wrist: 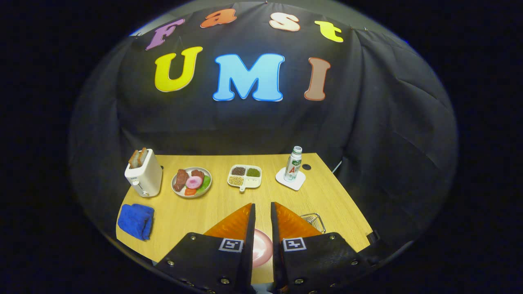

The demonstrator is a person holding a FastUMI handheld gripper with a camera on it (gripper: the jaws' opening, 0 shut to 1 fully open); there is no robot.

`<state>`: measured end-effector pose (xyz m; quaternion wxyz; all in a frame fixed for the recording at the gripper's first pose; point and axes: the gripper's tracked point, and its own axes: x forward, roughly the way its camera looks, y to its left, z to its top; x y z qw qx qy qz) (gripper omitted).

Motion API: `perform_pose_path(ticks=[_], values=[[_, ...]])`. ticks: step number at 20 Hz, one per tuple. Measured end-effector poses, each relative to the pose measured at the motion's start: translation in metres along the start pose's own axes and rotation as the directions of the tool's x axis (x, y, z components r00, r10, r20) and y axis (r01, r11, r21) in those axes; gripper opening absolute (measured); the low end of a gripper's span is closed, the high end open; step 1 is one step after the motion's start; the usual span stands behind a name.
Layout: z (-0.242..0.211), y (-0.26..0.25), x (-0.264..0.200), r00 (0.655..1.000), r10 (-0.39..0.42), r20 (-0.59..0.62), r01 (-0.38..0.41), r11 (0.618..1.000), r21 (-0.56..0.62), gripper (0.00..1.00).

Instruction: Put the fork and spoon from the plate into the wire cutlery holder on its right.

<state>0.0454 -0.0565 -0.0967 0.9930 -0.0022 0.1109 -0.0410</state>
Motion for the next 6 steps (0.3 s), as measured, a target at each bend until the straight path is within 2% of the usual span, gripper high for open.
perform_pose_path(ticks=[6], values=[[0.032, 0.071, -0.038, 0.980, 0.124, 0.156, -0.114, 0.991, -0.070, 0.21]])
